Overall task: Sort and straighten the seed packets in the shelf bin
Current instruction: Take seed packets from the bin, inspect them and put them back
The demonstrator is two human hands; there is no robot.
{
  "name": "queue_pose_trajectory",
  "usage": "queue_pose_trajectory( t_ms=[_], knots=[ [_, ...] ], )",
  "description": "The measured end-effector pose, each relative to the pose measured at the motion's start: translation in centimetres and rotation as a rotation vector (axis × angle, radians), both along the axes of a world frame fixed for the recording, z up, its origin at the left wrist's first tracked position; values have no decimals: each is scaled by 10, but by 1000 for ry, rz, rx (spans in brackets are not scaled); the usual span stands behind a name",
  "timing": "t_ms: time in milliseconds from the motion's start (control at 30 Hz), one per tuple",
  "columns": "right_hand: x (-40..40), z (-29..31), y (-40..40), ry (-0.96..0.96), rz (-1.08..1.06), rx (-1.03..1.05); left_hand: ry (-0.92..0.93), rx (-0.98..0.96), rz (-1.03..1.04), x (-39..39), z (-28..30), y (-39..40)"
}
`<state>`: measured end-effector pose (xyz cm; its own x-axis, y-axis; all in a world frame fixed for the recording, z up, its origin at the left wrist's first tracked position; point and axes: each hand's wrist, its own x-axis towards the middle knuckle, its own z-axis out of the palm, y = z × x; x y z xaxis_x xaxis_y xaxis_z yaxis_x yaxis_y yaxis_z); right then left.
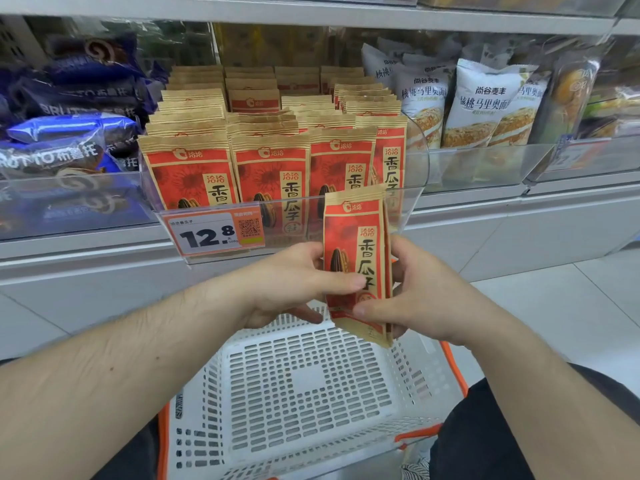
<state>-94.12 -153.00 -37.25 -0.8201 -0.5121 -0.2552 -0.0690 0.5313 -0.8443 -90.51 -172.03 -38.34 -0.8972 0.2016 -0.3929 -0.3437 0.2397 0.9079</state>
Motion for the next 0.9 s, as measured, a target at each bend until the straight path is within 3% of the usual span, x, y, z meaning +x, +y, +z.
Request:
queue_pose_trajectory(
  t_ms=[133,233,367,567,767,900],
  knots=[
    [7,-1,-9,108,56,101,40,62,84,2,2,8],
    [6,0,-9,71,129,105,46,75,136,0,-2,9],
    [-3,6,-3,41,17,-79,43,23,43,-1,-4,4],
    [-2,0,-13,189,-38,-137,-6,52,-82,0,-9,5],
    [1,-4,-18,109,23,-210,119,200,18,-4,-8,3],
    [-1,-5,-16,-6,50,-373,69,335,-66,-5,-8,-5]
  ],
)
